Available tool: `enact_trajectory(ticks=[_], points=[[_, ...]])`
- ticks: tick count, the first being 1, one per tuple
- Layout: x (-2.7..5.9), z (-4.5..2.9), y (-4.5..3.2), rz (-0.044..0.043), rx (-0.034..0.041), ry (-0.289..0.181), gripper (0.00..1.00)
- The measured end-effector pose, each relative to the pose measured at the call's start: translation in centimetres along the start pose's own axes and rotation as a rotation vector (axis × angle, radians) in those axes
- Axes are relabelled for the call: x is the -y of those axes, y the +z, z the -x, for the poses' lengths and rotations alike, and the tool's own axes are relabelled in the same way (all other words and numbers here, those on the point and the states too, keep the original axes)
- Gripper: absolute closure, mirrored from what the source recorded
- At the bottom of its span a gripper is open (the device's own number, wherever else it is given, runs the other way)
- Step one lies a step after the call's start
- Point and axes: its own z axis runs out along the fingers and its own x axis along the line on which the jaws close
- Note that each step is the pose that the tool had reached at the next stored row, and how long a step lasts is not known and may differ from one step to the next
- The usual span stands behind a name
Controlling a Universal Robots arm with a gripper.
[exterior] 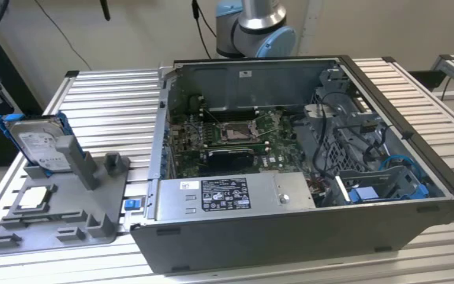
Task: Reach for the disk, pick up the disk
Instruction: 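Pick up the disk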
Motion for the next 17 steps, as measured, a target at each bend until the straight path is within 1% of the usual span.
enact_trajectory(ticks=[5, 10, 17], points=[[0.0, 0.0, -0.01, -0.0001, 0.0016, 0.041, 1.0], [0.0, 0.0, -0.01, -0.0001, 0.0026, 0.068, 1.0], [0.0, 0.0, -0.01, 0.0, 0.0028, 0.072, 1.0]])
